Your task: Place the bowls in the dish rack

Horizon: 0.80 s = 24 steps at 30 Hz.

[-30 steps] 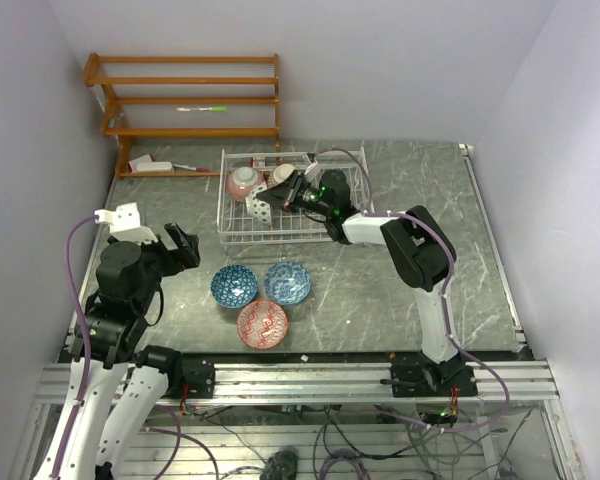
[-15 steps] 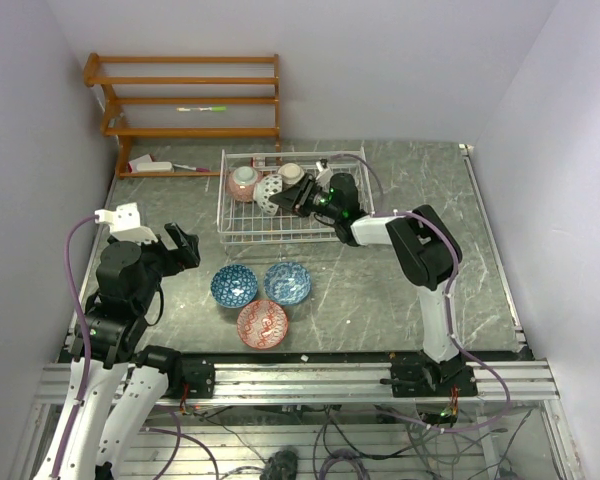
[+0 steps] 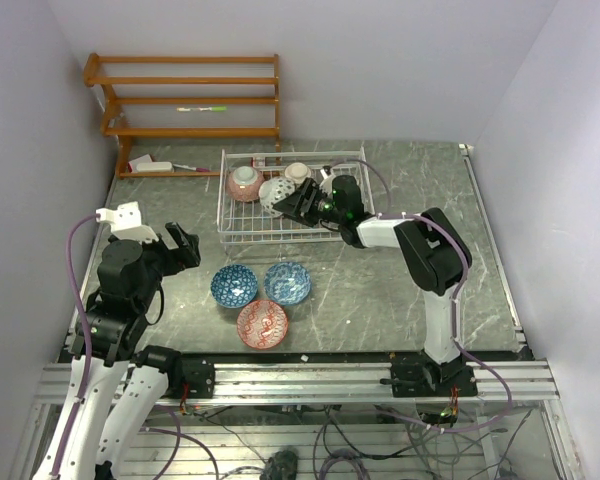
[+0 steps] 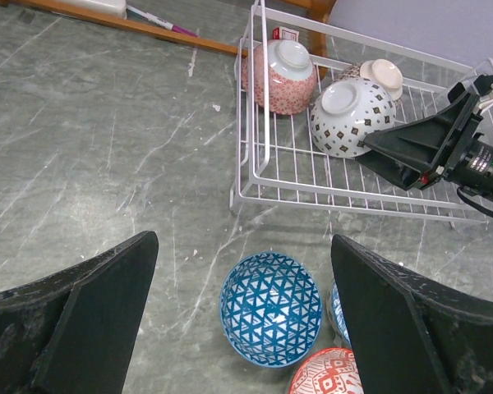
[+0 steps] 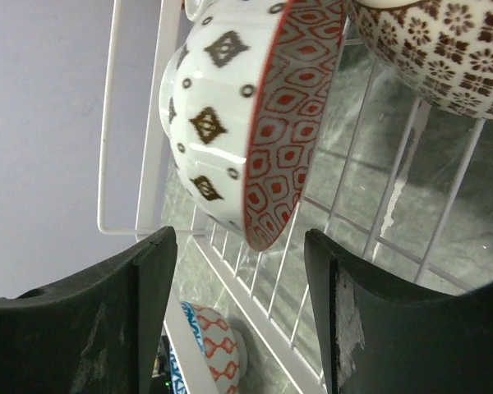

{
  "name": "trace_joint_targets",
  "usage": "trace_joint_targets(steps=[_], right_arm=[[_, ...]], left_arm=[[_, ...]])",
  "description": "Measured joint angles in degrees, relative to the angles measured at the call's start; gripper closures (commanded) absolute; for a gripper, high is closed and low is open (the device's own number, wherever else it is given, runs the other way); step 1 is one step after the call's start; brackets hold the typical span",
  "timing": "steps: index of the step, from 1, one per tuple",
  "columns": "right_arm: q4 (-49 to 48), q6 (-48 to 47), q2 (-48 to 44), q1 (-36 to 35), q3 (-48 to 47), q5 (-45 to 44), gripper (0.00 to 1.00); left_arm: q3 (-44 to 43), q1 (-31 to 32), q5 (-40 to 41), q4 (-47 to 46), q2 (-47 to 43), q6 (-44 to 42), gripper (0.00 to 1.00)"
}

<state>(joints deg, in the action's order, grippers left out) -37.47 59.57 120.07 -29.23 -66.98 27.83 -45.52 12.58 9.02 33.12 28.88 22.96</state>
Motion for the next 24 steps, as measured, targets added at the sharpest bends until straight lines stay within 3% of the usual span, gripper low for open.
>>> trace_joint_targets(steps=[7, 15, 24], right_arm=[[4.28, -2.82, -1.64, 0.02, 0.0, -0.46, 0.32], [11.41, -5.9, -4.68, 0.0, 0.02, -3.5, 0.19], [20.04, -9.79, -8.41, 0.0, -0.94, -7.87, 0.17]], left_arm=[[0.0, 0.0, 0.0, 0.0, -0.02, 0.0, 0.02], [0.0, 0.0, 0.02, 0.0, -0.07, 0.0, 0.03], [0.0, 0.0, 0.09, 0.0, -0.17, 0.0, 0.02]])
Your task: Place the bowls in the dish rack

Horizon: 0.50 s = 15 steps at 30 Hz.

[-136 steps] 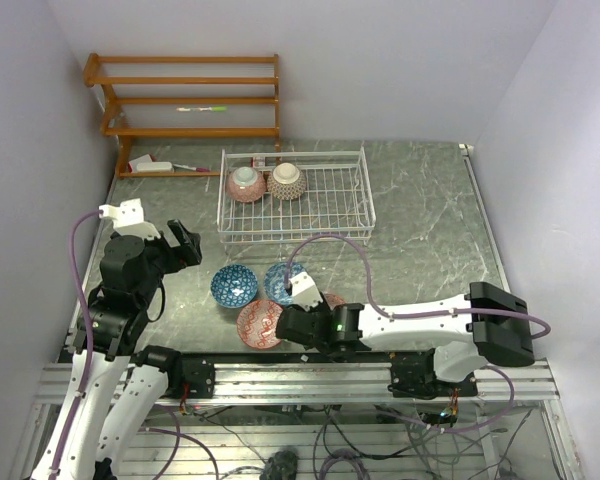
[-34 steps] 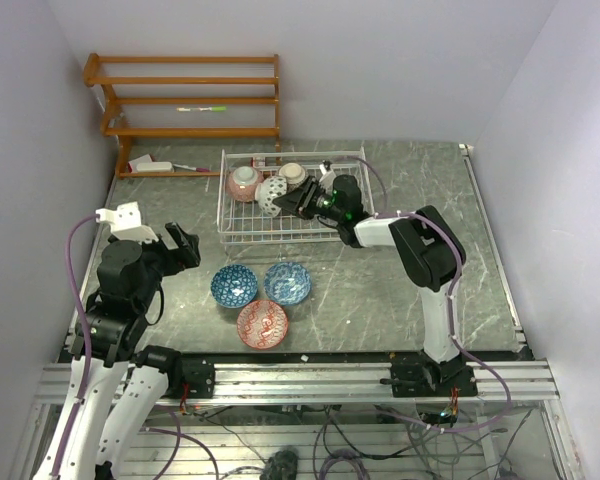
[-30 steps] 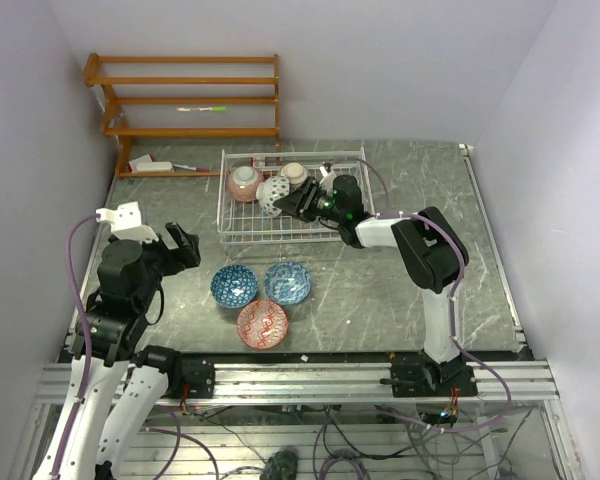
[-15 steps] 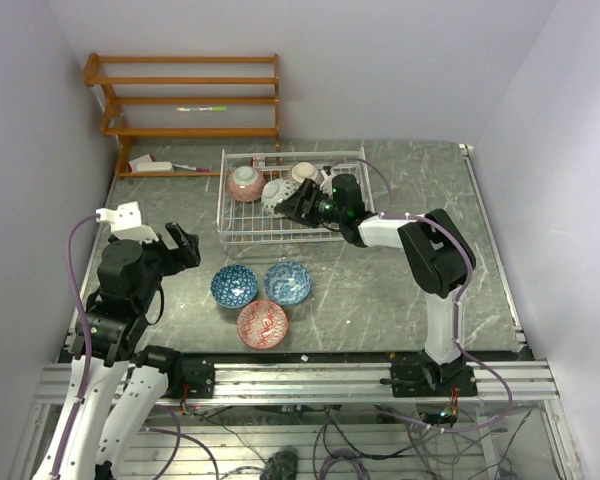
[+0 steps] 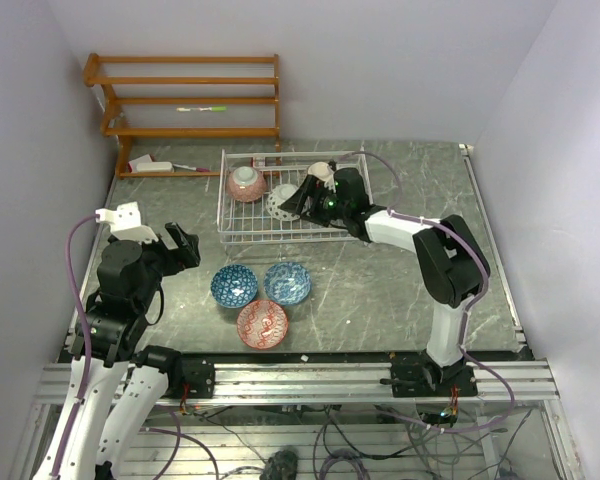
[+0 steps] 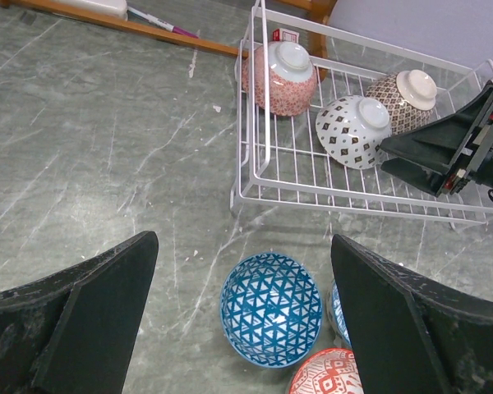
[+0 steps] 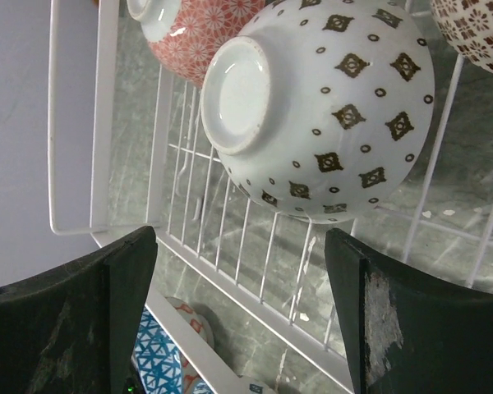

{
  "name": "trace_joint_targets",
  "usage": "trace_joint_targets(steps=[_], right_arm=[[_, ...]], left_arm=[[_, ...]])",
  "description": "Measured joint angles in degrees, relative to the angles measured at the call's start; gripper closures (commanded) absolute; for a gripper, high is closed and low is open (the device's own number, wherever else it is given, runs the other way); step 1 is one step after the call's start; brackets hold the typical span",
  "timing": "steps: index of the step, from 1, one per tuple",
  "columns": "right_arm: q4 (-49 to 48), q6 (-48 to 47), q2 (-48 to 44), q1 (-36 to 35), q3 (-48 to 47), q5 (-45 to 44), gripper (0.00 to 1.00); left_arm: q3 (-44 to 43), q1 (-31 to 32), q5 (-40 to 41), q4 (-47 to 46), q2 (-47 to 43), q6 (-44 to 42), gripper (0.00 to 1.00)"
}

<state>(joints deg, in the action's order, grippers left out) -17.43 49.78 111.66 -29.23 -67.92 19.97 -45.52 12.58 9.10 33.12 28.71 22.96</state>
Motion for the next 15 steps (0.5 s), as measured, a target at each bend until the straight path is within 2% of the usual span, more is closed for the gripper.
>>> trace_joint_targets(steps=[7, 15], right_arm=[[6.23, -3.52, -1.36, -0.44, -1.25, -3.37, 0.18], [20.13, -13.88, -2.34, -5.55, -12.11, -13.97, 0.24]], left_arm=[[0.0, 0.0, 0.11, 0.02, -0.02, 0.0, 0.03], [0.0, 0.0, 0.11, 0.0, -0.02, 0.0, 0.02]])
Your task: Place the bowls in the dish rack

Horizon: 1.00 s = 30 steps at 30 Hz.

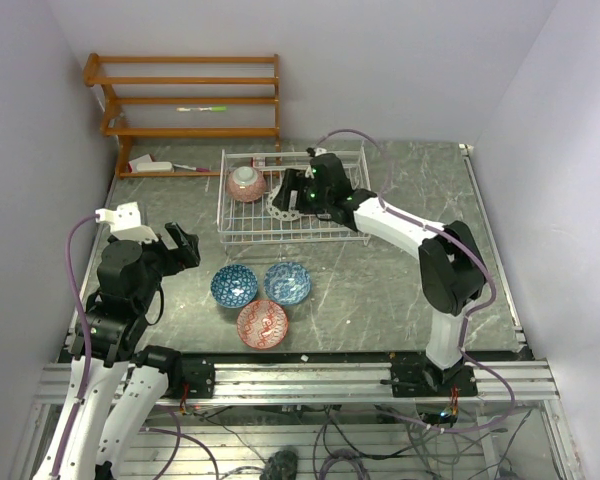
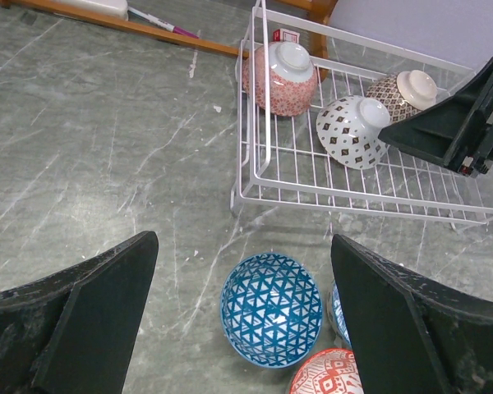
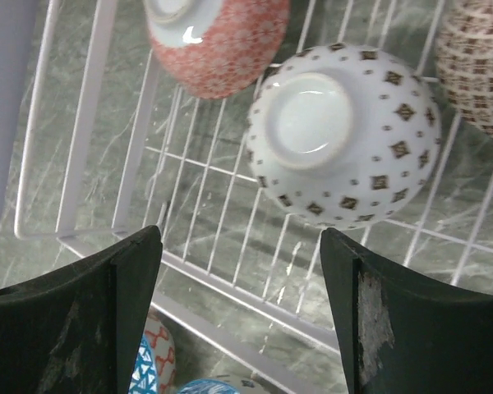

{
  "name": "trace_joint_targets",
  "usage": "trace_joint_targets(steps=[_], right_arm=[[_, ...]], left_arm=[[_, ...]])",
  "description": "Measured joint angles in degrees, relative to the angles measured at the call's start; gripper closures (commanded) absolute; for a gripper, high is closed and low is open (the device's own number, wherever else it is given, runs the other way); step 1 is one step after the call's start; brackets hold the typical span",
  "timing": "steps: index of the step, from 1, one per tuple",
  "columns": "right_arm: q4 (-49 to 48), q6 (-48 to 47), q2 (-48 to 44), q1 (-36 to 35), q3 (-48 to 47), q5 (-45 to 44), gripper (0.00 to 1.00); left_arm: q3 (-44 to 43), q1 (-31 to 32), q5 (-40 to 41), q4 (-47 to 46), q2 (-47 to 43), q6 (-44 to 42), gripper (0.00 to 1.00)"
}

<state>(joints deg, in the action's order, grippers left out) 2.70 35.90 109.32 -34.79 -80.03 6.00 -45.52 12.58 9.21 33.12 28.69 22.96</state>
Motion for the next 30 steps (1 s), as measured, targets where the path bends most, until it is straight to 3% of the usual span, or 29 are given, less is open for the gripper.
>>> trace_joint_targets(steps=[8, 13, 30], right_arm=[[4.66, -2.99, -0.2, -2.89, -1.84, -2.8, 0.33], [4.83, -3.61, 0.94, -2.67, -2.49, -3.04, 0.63], [3.69, -5.57, 9.81, -2.56, -7.72, -9.03, 0.66]], left_arm=[[0.0, 0.0, 0.0, 0.0, 0.02, 0.0, 0.02], [0.0, 0.0, 0.0, 0.0, 0.13, 0.0, 0.02], [0.0, 0.0, -0.02, 0.0, 0.17, 0.0, 0.03]])
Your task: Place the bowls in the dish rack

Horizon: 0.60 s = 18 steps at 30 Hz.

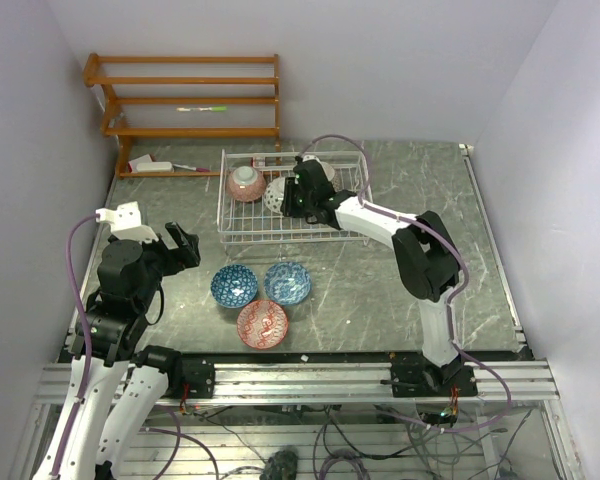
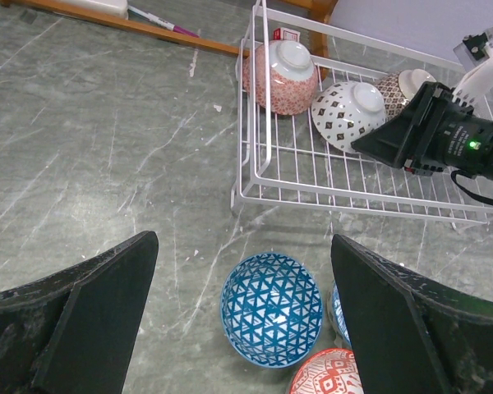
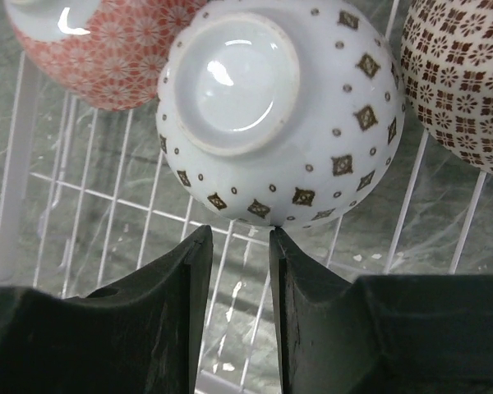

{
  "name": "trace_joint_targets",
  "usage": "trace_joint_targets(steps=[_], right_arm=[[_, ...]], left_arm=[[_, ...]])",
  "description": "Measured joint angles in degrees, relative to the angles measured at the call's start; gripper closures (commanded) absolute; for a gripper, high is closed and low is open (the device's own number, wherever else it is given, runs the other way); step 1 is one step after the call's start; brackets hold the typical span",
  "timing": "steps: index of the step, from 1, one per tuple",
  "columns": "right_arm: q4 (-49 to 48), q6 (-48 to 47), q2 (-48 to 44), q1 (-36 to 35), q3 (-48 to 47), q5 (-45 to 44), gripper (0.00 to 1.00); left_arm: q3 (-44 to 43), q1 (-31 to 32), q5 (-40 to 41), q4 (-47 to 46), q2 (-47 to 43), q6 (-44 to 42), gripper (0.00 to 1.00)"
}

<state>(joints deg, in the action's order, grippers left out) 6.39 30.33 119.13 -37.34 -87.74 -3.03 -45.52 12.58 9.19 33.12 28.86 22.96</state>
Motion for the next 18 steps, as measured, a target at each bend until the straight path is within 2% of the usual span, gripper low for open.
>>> trace_joint_targets(steps=[18], right_arm=[[-11.41, -2.25, 2.21, 0.0, 1.2, -11.04, 0.67]], left_arm=[[0.0, 0.0, 0.02, 0.0, 0.0, 0.0, 0.02]])
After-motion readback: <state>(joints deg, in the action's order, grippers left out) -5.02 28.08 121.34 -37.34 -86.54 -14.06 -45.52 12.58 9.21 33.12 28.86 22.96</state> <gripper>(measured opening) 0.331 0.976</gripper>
